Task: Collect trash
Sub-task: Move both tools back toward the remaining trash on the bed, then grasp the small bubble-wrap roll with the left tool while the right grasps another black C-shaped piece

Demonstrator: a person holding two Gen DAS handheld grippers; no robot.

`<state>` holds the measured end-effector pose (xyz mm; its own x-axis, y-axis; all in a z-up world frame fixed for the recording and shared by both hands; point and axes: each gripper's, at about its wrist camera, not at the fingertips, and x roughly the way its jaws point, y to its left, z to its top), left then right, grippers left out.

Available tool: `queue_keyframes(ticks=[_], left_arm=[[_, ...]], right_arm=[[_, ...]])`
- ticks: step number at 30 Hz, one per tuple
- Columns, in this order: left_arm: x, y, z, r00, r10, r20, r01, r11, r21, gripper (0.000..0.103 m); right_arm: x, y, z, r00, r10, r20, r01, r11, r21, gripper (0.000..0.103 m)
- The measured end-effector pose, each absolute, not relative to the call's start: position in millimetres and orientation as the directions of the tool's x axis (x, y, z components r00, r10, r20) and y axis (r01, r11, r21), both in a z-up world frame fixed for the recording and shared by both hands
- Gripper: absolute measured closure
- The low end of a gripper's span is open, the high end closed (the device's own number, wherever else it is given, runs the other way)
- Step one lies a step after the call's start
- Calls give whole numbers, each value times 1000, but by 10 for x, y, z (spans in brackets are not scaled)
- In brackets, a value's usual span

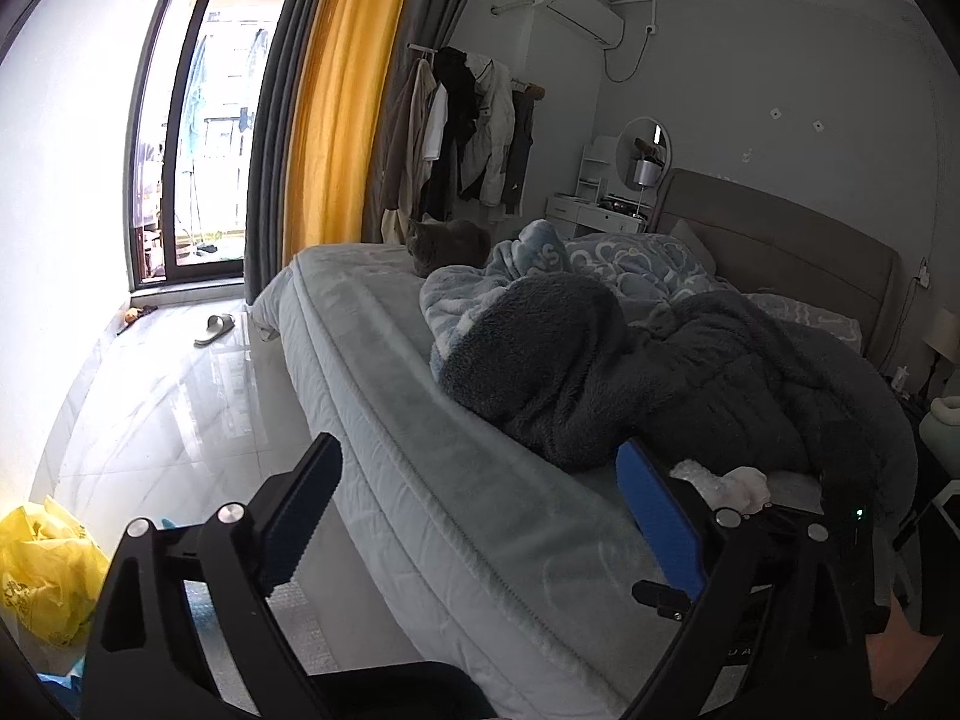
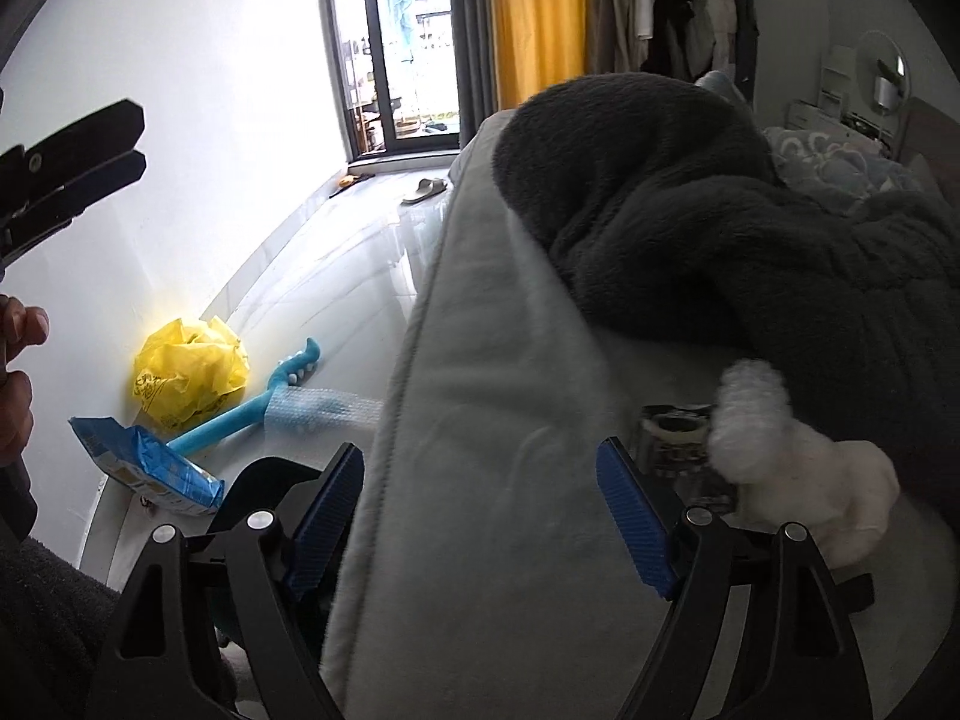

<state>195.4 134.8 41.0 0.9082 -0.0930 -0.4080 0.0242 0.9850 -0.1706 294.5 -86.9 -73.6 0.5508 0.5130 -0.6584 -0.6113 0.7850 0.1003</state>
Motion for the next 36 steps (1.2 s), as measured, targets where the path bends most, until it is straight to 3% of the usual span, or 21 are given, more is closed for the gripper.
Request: queue_keyframes(ticks=[7,12,18,28,36], left_arm=[[2279,1022,205,881,-118,-458,51,986,-156,8],[2447,869,135,857,-194,-477,88,968,-235,8],[2678,474,19,815,-253,-521,143,959,-243,9],[3012,12,-276,734,-362,-574,212,926,-313,17],[3125,-180,-424,687,-412,-598,216,902,-374,24]], right_arm=[[3086,-1516,-806,593,476,-649,-525,840,137,22],[3121,-1807,-794,630,429,-647,-485,868,103,21],[3188,-2129,-843,648,374,-663,-436,896,79,19],[3379,-2506,-1291,606,307,-734,-369,926,83,19],[3440,-2634,-1439,584,349,-733,-352,923,158,18]])
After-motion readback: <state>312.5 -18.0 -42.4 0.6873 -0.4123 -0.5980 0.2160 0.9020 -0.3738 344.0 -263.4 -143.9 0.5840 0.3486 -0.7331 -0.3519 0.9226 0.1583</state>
